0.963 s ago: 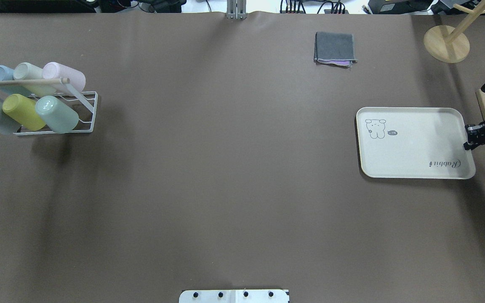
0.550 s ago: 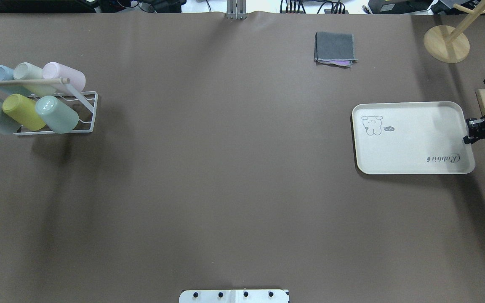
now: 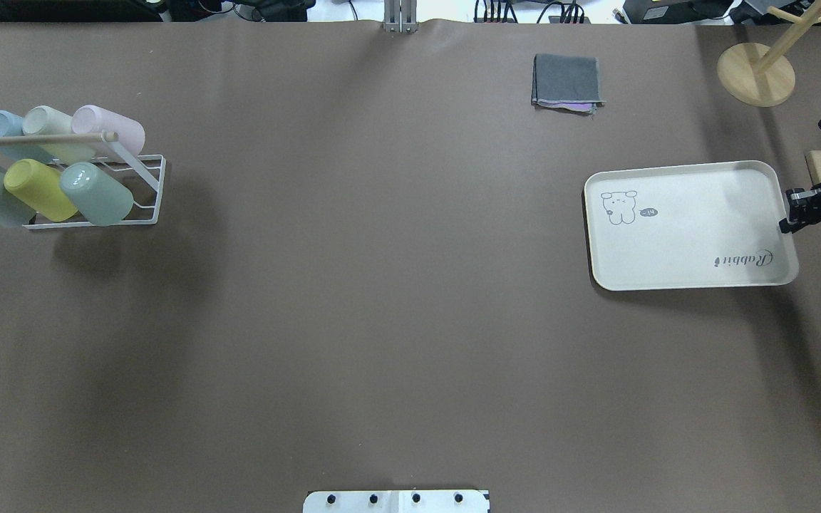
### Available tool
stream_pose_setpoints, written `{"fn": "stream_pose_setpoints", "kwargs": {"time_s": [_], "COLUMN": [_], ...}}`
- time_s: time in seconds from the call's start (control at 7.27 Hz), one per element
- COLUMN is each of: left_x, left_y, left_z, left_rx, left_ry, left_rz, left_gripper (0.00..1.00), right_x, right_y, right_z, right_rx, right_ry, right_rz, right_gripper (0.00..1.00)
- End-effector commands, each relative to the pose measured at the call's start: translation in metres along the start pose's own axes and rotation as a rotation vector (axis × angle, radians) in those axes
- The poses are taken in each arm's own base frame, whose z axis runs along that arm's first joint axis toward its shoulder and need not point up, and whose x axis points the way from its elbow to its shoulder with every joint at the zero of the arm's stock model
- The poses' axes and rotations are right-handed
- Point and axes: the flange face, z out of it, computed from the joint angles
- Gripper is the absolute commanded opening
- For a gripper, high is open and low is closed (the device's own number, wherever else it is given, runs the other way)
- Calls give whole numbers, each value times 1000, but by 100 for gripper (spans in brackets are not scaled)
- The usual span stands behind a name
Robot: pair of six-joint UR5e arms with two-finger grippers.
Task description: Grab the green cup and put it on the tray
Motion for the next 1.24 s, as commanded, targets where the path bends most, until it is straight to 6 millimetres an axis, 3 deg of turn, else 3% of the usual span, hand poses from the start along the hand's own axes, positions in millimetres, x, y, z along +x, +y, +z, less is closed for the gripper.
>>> {"fn": "stream_pose_setpoints", "kwargs": {"time_s": [0.0, 0.55, 0.96, 1.1], "left_x": [48, 154, 221, 263], "left_y": [1, 26, 41, 61], "left_z": [-4, -4, -16, -18], "left_rx": [-2, 24, 5, -17], "left_ry": [16, -109, -193, -268], "left_rz": [87, 647, 1035, 1137], "left_gripper": [98, 98, 98, 98], "right_x": [5, 14, -13, -30], "right_y": [0, 1, -1, -3], "right_z": [-12, -34, -54, -56], "right_rx": [-8, -33, -24, -24], "right_ry": [-49, -157, -213, -220], "right_rz": [20, 54, 76, 55], "right_gripper": [0, 0, 0, 0]}}
